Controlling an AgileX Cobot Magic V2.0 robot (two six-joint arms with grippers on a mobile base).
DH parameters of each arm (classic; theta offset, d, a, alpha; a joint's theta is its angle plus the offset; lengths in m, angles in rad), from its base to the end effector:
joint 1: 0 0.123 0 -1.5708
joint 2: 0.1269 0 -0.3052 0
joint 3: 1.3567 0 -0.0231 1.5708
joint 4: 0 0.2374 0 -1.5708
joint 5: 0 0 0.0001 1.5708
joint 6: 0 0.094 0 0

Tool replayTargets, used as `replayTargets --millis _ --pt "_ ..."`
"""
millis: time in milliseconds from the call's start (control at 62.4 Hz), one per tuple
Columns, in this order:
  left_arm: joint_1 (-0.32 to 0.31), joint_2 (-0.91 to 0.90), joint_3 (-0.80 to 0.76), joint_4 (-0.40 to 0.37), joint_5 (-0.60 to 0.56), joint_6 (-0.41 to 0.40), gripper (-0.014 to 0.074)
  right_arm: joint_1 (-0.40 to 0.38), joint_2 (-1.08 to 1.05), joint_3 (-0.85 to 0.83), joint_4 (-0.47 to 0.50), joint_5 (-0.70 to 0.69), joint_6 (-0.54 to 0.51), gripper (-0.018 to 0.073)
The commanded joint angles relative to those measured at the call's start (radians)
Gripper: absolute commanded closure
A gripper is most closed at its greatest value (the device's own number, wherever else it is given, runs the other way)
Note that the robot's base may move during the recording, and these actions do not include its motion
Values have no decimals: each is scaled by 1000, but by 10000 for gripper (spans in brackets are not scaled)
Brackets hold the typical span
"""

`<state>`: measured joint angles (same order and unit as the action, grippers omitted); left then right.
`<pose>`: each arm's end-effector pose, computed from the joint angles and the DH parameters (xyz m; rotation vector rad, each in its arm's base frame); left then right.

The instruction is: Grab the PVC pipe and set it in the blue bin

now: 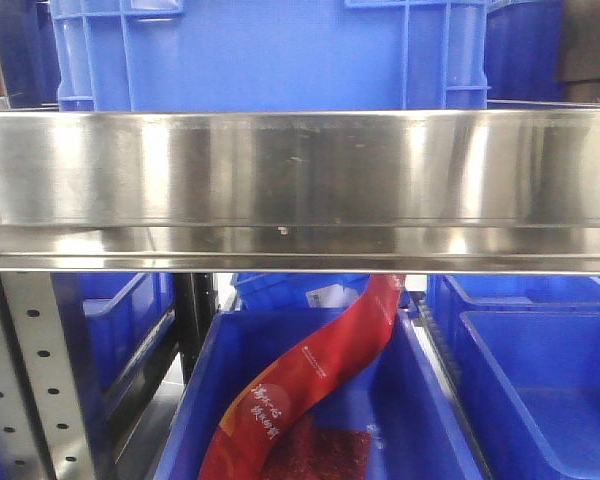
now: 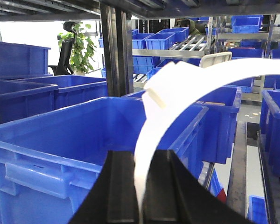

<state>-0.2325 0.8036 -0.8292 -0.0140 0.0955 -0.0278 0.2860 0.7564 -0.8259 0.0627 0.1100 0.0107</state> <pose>0.1410 -0.0335 0.4189 0.1494 1.5504 -0.2177 0.1256 0.0376 0.4230 -0.1682 1.5217 0.2917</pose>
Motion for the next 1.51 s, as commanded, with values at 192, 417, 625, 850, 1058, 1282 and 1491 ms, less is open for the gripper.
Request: replayTargets --millis 192,417,625,850,1058,1282,1491 --pt "-87 145 -220 -41 49 -2 708 97 158 -165 -42 -31 -4 727" --pt "-185 394 -495 -17 77 -2 708 143 404 -388 4 -33 -4 727" --pt "-185 655 -725 -34 103 -2 708 147 611 -573 69 -6 -4 727" --pt "-185 849 -925 -81 279 -2 708 147 744 -676 220 74 -4 727" --pt "-185 890 -936 -81 314 -2 708 147 773 -677 220 130 -4 708" --pt "-185 890 -936 -81 360 -2 580 147 773 -677 222 134 -4 325" --pt "-185 890 -936 -95 394 -2 215 147 773 -677 222 178 -4 200"
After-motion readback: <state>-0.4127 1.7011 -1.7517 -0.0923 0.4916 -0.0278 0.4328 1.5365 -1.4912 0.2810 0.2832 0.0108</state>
